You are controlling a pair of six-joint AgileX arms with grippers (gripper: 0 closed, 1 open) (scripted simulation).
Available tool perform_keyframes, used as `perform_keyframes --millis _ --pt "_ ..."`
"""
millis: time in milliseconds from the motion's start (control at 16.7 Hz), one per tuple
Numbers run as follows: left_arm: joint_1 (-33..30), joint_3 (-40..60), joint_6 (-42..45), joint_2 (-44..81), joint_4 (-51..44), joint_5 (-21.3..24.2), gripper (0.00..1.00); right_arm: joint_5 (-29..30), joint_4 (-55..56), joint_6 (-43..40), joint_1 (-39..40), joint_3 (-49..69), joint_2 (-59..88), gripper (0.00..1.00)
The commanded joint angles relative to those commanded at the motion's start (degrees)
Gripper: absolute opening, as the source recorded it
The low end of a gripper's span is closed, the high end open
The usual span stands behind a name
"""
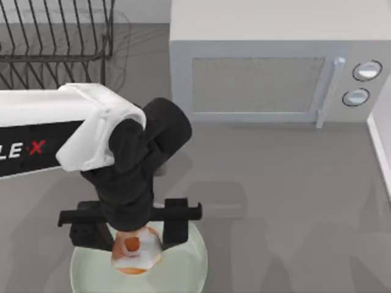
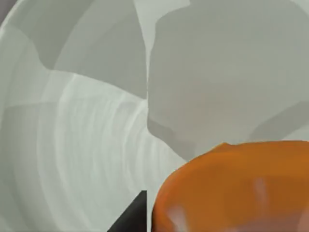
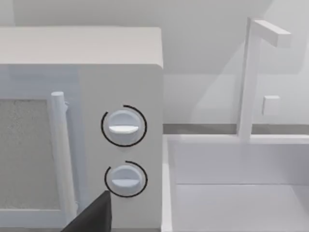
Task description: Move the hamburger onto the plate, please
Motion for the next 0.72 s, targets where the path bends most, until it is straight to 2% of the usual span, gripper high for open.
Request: perform_keyframes --millis 300,720 --pt "-0.18 -1.20 -0.16 0.68 1.29 -0.02 0.00 0.00 0.00 0.00 0.00 0.00 0.00 1.00" --pt "-0.18 -1.20 -0.16 0.68 1.29 -0.02 0.53 0.00 0.00 0.00 0.00 0.00 0.00 1.00"
